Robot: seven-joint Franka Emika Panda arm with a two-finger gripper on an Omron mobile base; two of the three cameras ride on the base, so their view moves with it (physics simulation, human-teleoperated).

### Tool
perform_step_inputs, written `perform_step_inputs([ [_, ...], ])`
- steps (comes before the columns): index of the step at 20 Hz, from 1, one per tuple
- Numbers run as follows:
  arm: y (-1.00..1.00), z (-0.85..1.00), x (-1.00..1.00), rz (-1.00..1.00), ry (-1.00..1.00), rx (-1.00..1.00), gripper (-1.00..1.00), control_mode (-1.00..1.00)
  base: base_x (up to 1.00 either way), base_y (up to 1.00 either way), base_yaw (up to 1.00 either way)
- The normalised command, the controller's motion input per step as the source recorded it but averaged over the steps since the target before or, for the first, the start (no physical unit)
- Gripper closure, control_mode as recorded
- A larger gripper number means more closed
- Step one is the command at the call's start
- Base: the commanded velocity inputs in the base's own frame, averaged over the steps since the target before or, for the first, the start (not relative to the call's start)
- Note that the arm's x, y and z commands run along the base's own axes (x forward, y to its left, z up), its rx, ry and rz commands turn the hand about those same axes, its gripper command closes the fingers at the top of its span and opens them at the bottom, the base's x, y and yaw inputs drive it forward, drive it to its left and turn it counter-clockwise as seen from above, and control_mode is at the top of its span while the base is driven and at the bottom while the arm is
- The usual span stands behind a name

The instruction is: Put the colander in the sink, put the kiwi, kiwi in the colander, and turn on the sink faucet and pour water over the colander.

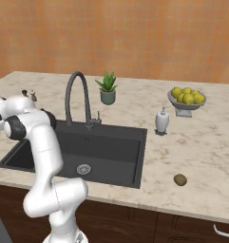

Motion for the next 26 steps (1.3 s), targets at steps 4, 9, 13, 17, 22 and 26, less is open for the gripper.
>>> perform_step_inputs([
  [4,0.23,-0.22,0.11,0.0,0.02,-0.02,-1.0,-1.0,0.0,0.0,0.0],
  [9,0.2,-0.13,-0.05,-0.04,0.0,-0.07,1.0,-1.0,0.0,0.0,0.0],
  [13,-0.21,-0.1,-0.32,-0.16,-0.01,-0.12,1.0,-1.0,0.0,0.0,0.0],
  [17,-0.69,-0.08,-0.52,-0.21,-0.02,-0.05,1.0,-1.0,0.0,0.0,0.0],
  [22,-1.0,0.0,-0.67,-0.29,-0.07,0.0,1.0,-1.0,0.0,0.0,0.0],
  [26,-1.0,0.0,-0.74,-0.28,-0.13,0.0,1.0,-1.0,0.0,0.0,0.0],
])
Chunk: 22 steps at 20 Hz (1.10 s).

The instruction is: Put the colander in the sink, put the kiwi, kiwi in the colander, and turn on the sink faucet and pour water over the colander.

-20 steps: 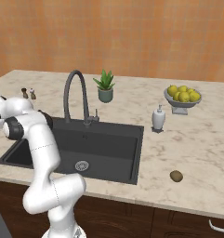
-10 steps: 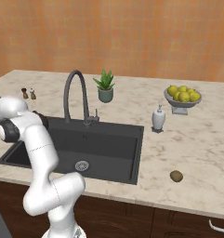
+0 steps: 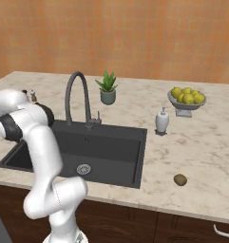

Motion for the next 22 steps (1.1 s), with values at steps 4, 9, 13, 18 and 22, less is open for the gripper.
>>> perform_step_inputs([
  [4,-1.0,0.0,-0.67,-0.23,-0.09,0.01,1.0,-1.0,0.0,0.0,0.0],
  [9,-0.99,-0.01,-0.63,-0.04,-0.1,0.06,1.0,-1.0,0.0,0.0,0.0],
  [13,-0.98,-0.01,-0.38,0.0,-0.04,0.08,1.0,-1.0,0.0,0.0,0.0],
  [18,-0.99,-0.01,-0.09,0.04,0.0,0.1,1.0,-1.0,0.0,0.0,0.0],
  [22,-0.82,-0.11,-0.05,0.11,0.0,0.08,1.0,-1.0,0.0,0.0,0.0],
])
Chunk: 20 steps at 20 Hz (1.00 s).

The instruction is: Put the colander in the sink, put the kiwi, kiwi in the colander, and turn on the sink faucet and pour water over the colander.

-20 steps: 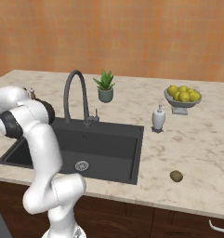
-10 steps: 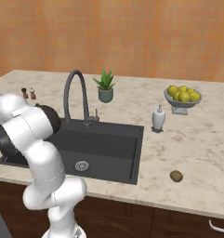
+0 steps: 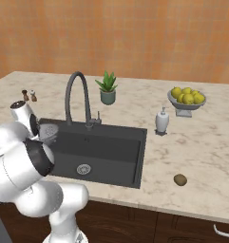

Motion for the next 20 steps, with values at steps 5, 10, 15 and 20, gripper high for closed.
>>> perform_step_inputs([
  [5,-0.73,-0.22,-0.06,0.16,0.0,0.07,1.0,-1.0,0.0,0.0,0.0],
  [10,-0.84,-0.13,0.0,0.2,0.0,0.08,1.0,-1.0,0.0,0.0,0.0],
  [15,-0.84,-0.07,0.01,0.25,0.0,0.07,1.0,-1.0,0.0,0.0,0.0],
  [20,-0.75,-0.05,0.06,0.26,-0.01,0.03,1.0,-1.0,0.0,0.0,0.0],
])
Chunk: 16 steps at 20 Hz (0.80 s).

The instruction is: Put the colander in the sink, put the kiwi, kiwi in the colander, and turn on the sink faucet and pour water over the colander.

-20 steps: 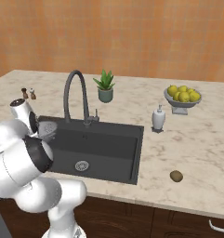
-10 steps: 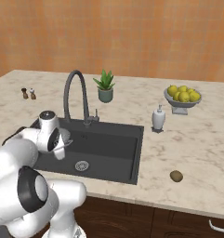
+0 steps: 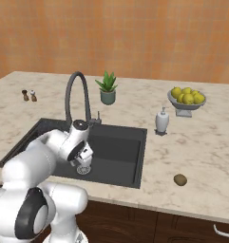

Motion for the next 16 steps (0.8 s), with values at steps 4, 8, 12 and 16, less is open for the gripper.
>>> perform_step_inputs([
  [4,-0.59,-0.19,0.0,0.21,0.0,0.04,1.0,-1.0,0.0,0.0,0.0],
  [8,-0.29,-0.26,0.2,0.14,0.0,0.15,1.0,-1.0,0.0,0.0,0.0],
  [12,-0.01,-0.32,0.54,0.06,0.0,0.16,1.0,-1.0,0.0,0.0,0.0],
  [16,0.0,-0.4,0.61,0.02,0.0,0.08,1.0,-1.0,0.0,0.0,0.0],
])
